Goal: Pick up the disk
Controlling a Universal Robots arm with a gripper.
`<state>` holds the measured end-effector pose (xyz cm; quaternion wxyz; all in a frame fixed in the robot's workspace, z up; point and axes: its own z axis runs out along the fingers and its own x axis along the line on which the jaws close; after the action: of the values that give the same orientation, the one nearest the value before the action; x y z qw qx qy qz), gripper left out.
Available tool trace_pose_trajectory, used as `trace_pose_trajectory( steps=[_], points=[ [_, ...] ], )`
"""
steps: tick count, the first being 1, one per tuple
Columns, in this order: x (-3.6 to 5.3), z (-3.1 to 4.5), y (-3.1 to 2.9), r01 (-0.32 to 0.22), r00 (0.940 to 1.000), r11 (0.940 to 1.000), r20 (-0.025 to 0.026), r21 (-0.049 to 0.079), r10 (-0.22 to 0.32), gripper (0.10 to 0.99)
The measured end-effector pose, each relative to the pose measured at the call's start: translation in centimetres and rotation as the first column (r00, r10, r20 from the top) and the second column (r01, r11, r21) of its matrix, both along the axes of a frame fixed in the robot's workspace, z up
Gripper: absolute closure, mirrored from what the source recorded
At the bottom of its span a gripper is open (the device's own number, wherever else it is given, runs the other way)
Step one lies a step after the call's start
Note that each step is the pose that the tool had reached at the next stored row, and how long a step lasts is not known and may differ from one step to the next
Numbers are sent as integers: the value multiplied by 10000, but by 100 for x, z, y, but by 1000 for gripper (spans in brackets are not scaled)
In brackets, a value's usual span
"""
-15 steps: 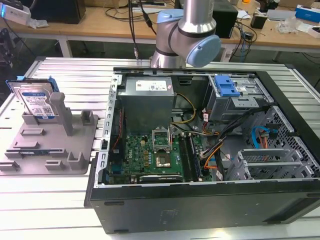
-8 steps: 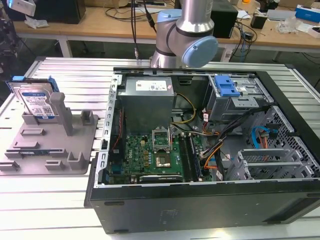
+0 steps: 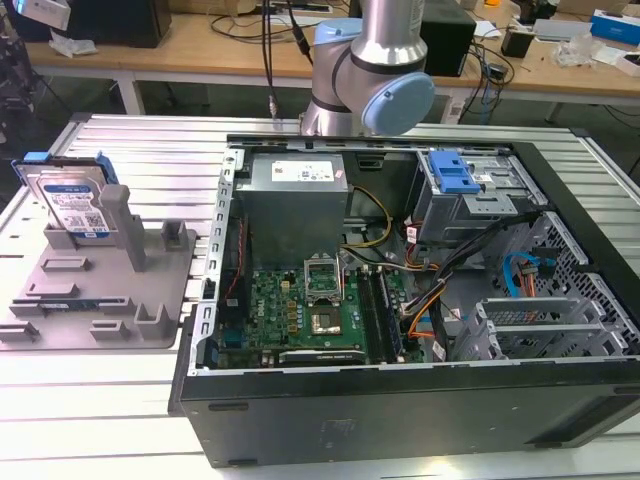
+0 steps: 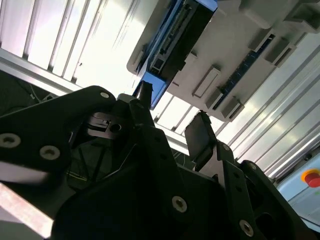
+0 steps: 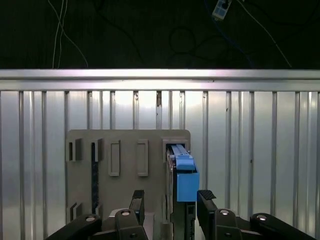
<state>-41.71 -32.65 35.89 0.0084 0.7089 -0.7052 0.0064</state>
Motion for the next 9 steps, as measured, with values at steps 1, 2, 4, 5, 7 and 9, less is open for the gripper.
trace_pose_trajectory(
  steps=[1,2,4,5,7,9],
  points=[
    [-1,0,8,2,10000,10000,-1,-1,-2,545],
    [-1,-2,14,1,10000,10000,-1,-1,-1,545],
    [1,-8,16,-3,10000,10000,0,0,3,545],
    [1,-13,20,-1,10000,10000,0,0,1,545],
    [2,-21,33,-1,10000,10000,-2,-1,1,545],
    [1,-29,46,0,10000,10000,-1,-1,0,545]
  ],
)
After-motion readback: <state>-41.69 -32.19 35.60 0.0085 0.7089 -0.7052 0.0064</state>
